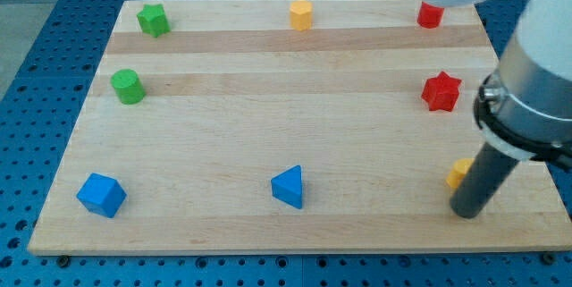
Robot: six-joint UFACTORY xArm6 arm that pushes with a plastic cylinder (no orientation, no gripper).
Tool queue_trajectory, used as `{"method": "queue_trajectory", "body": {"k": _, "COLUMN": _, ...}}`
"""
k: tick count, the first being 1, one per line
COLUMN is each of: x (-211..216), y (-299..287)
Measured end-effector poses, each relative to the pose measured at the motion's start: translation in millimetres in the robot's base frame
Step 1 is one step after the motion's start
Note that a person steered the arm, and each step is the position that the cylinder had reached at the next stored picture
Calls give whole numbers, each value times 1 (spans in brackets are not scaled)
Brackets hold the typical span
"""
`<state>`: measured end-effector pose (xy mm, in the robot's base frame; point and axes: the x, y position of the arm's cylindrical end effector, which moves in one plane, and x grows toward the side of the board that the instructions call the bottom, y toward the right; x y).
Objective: Push the yellow heart parallel to the red star
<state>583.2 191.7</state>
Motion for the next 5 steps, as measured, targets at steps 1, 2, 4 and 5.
{"method": "queue_trajectory", "body": {"k": 1, "x": 0, "y": 22}}
{"method": "queue_trajectory", "body": {"k": 2, "x": 0, "y": 34}}
{"method": "queue_trajectory", "body": {"k": 4, "x": -21, "y": 14}}
{"method": "queue_trajectory", "body": {"k": 5, "x": -32, "y": -9}}
